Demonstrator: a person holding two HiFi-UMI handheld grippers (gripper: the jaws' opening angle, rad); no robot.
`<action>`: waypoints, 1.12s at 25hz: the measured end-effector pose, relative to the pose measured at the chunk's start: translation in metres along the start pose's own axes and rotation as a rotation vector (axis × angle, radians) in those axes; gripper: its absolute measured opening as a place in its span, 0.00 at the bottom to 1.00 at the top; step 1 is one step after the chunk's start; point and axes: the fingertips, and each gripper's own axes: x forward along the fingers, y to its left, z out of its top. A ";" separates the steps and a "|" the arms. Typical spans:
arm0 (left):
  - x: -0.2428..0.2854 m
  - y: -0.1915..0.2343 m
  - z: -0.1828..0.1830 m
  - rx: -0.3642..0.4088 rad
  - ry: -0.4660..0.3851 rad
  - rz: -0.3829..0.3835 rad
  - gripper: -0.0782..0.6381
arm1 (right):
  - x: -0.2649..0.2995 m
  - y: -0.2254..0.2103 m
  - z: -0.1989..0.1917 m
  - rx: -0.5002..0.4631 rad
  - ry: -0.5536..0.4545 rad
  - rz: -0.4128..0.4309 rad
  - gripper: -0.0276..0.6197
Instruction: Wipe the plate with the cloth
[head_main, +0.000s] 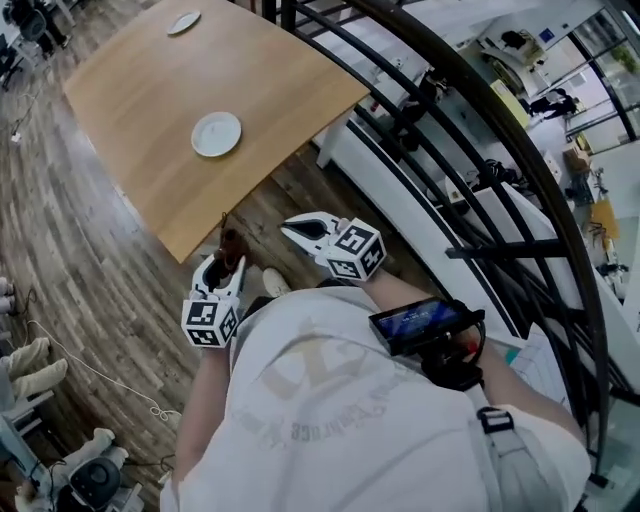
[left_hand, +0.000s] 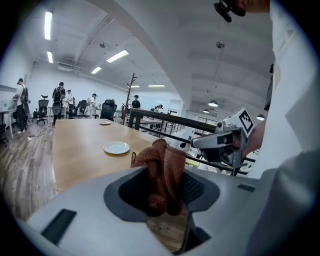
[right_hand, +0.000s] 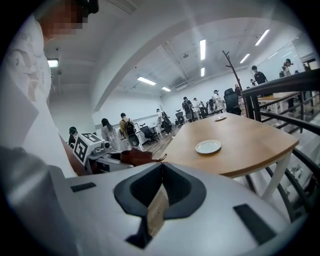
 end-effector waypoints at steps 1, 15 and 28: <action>0.003 0.008 0.003 0.002 0.001 -0.002 0.34 | 0.008 -0.002 0.009 -0.010 -0.001 0.000 0.06; 0.010 0.078 0.009 -0.054 0.027 0.020 0.34 | 0.072 -0.026 0.043 -0.010 0.019 -0.011 0.06; 0.058 0.110 0.023 -0.090 0.083 0.107 0.34 | 0.113 -0.078 0.048 -0.006 0.069 0.120 0.06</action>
